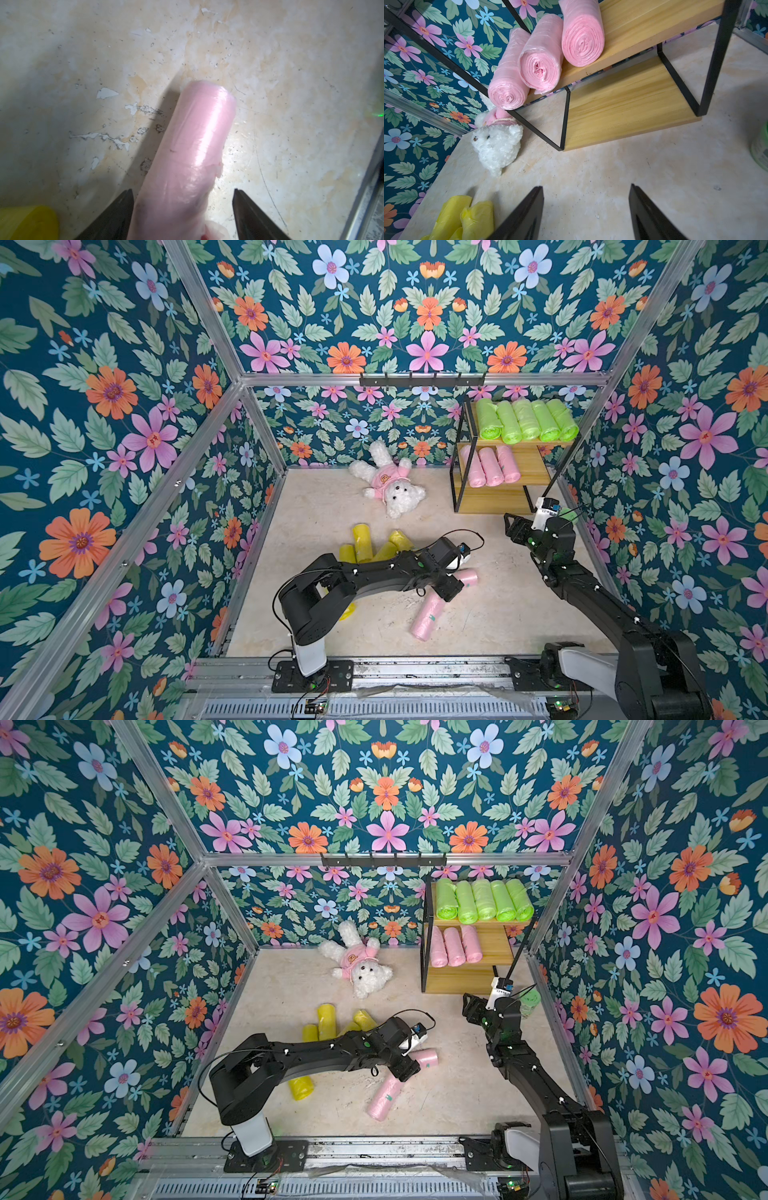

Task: Sort the rolls of trash bags by color and place them on the shelf
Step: Pick up the roll of trash bags from the center of the board.

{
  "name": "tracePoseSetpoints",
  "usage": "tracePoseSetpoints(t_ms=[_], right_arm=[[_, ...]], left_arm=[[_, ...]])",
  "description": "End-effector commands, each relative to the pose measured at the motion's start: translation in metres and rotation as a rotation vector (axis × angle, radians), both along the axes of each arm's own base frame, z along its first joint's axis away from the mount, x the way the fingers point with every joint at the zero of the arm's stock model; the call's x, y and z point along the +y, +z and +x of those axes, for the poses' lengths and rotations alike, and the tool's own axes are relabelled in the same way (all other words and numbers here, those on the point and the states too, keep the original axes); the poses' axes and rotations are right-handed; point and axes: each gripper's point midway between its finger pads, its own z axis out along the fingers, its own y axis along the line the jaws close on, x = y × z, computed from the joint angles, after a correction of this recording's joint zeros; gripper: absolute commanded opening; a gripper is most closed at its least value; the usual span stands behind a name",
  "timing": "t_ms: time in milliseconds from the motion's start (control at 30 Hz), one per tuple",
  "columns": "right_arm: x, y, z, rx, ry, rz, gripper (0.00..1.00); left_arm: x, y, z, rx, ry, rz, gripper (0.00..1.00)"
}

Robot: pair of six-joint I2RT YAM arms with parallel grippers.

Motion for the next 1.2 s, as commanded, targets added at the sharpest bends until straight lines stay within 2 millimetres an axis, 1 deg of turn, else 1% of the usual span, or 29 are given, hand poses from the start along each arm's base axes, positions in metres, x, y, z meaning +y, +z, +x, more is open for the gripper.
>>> tracePoseSetpoints(t_ms=[0, 100, 233, 367, 467, 500, 567, 733, 900, 1033, 1167], right_arm=[[-0.002, 0.008, 0.002, -0.032, -0.012, 0.005, 0.70], [-0.002, 0.009, 0.001, -0.035, -0.012, 0.007, 0.70], [-0.002, 0.007, 0.000, -0.028, -0.015, 0.006, 0.70], [-0.002, 0.006, 0.000, -0.029, -0.013, 0.006, 0.70], [-0.003, 0.004, -0.001, -0.024, -0.017, 0.004, 0.70], [-0.003, 0.004, -0.001, -0.023, -0.016, 0.004, 0.70], [-0.003, 0.002, -0.002, -0.019, -0.019, 0.000, 0.70], [-0.004, 0.000, -0.003, -0.016, -0.022, -0.002, 0.70], [-0.002, -0.001, -0.001, -0.016, -0.013, 0.008, 0.70], [-0.001, -0.001, -0.001, -0.015, -0.009, 0.013, 0.70], [0.002, 0.001, -0.003, -0.013, 0.003, 0.029, 0.70]], left_arm=[[0.004, -0.010, 0.001, -0.025, -0.048, 0.068, 0.80], [0.004, -0.013, 0.011, -0.073, -0.049, 0.105, 0.79], [0.007, -0.015, 0.036, -0.142, -0.010, 0.162, 0.76], [0.005, -0.011, 0.057, -0.156, 0.034, 0.146, 0.74], [0.007, -0.008, 0.070, -0.172, 0.078, 0.140, 0.75], [0.008, -0.008, 0.072, -0.168, 0.086, 0.139, 0.76], [0.009, -0.008, 0.067, -0.146, 0.071, 0.134, 0.77], [0.013, -0.007, 0.046, -0.072, 0.034, 0.090, 0.82], [0.025, -0.019, 0.035, -0.041, 0.033, 0.113, 0.83], [0.031, -0.026, 0.034, -0.044, 0.039, 0.133, 0.76], [0.032, -0.027, 0.038, -0.071, 0.046, 0.130, 0.68]])
